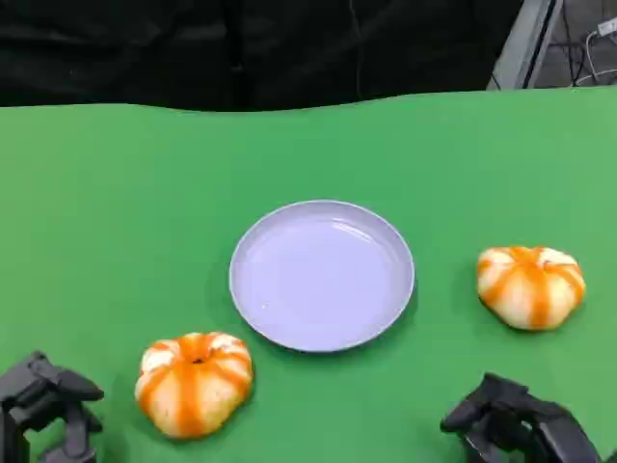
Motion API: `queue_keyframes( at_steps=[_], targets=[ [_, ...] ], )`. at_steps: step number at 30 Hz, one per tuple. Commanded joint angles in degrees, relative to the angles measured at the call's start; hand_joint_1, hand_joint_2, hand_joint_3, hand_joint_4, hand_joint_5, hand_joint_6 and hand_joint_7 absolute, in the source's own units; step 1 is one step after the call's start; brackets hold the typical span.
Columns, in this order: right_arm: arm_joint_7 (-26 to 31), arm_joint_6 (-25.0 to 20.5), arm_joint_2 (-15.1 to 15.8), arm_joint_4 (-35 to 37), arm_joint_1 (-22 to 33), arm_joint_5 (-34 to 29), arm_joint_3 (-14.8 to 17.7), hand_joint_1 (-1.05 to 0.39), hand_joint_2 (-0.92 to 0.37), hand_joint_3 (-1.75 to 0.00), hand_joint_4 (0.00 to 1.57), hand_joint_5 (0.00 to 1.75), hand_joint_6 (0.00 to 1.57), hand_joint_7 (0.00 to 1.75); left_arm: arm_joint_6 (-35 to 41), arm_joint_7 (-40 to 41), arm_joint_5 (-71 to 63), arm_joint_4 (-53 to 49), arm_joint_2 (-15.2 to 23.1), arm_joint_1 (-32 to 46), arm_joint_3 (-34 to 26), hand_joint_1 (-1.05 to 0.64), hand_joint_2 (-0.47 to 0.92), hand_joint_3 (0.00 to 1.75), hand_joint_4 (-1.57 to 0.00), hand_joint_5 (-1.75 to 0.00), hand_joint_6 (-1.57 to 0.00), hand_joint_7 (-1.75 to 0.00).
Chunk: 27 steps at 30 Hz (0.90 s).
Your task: Grasp the bread from the table and place it into the plate.
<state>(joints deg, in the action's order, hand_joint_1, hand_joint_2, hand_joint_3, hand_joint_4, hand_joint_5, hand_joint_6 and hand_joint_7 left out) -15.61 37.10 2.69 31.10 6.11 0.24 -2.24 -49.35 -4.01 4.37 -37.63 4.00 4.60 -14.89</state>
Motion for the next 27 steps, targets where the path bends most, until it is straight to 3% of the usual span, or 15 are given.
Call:
queue_keyframes(
  at_steps=[1,15,27],
  targets=[
    [-0.17,-0.67,1.31,0.04,-0.65,0.93,0.79,-0.28,-0.92,-0.47,0.59,1.75,0.67,1.21,-0.04,0.94,-0.57,-0.67,1.02,-0.67,0.04,0.05,0.48,1.24,-0.88,-1.54,-0.90,-1.23],
    [-0.58,1.08,1.79,5.82,-5.42,1.02,1.98,-0.27,-0.92,-0.47,0.60,1.75,0.68,1.21,0.54,0.40,-0.21,-2.85,0.89,-3.30,0.91,0.03,0.47,1.25,-0.87,-1.54,-0.90,-1.22],
    [-0.70,2.02,1.75,7.40,-6.06,1.22,2.05,-0.27,-0.92,-0.47,0.60,1.75,0.68,1.19,-0.82,-0.28,0.64,-4.50,1.16,-3.95,0.92,0.05,0.50,1.21,-0.86,-1.51,-0.90,-1.18]
  ],
)
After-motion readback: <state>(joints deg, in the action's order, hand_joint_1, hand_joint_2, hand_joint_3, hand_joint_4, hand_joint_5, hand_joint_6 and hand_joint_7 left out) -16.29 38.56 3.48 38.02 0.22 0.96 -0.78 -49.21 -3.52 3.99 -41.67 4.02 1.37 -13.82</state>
